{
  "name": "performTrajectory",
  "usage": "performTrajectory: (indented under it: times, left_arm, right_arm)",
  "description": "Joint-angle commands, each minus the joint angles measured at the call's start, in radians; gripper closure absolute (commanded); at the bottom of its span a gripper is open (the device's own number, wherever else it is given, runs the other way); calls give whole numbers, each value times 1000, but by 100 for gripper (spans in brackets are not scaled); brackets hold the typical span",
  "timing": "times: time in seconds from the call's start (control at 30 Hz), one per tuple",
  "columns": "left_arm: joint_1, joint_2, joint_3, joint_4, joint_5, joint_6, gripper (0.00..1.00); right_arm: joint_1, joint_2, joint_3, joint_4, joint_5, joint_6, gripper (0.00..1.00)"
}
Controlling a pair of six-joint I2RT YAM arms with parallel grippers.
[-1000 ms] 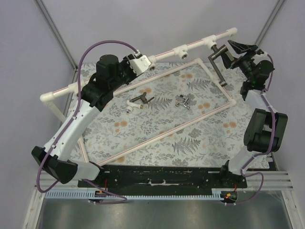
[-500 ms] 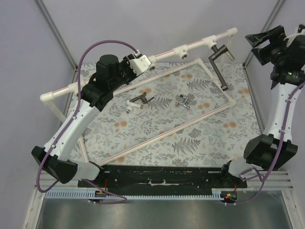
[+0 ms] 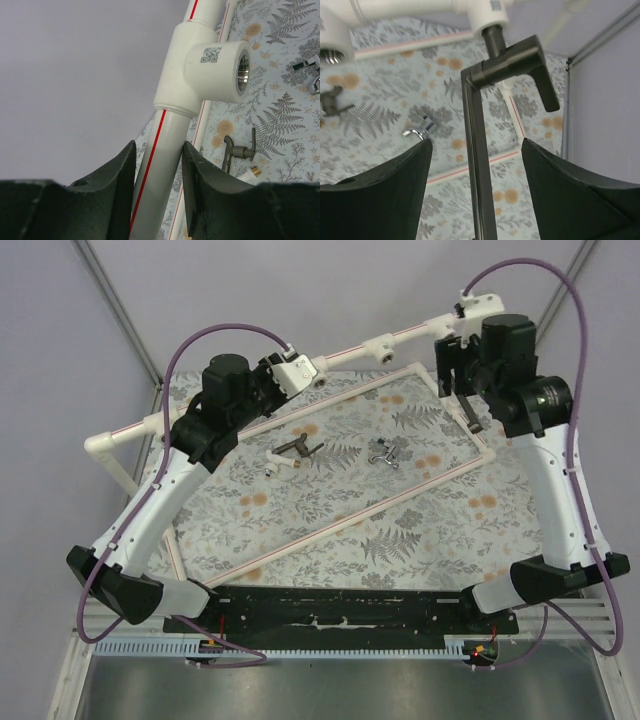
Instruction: Install the water faucets
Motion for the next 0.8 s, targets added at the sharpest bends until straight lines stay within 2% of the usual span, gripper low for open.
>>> performTrajectory:
  times: [0.0,0.1,0.3,0.47,0.57,0.63,0.77]
  left_arm:
    - [0,44,-34,-220,-16,-123,95]
    - [0,41,-37,-220,-14,-125,94]
    - [-1,37,-40,-217,-11,-125,95]
    - [0,21,-56,-208,-14,-122,94]
    - [-1,21,-66,-203,-17,-120,94]
    - [0,23,-68,-202,-26,-116,95]
    - [-1,18,-88,-192,-54,-105,94]
  right_arm:
    - [86,50,-16,-124,252,-154,21]
    - [116,99,12,-136,244,-155,23]
    - [120,201,18,-108,327,-168,32]
    - [120,231,76,-117,284,-149,69]
    - [117,213,115,-118,191,-123,87]
    - [95,202,153,-121,102,-81,94]
    - [-23,189,217,-127,-223,59,96]
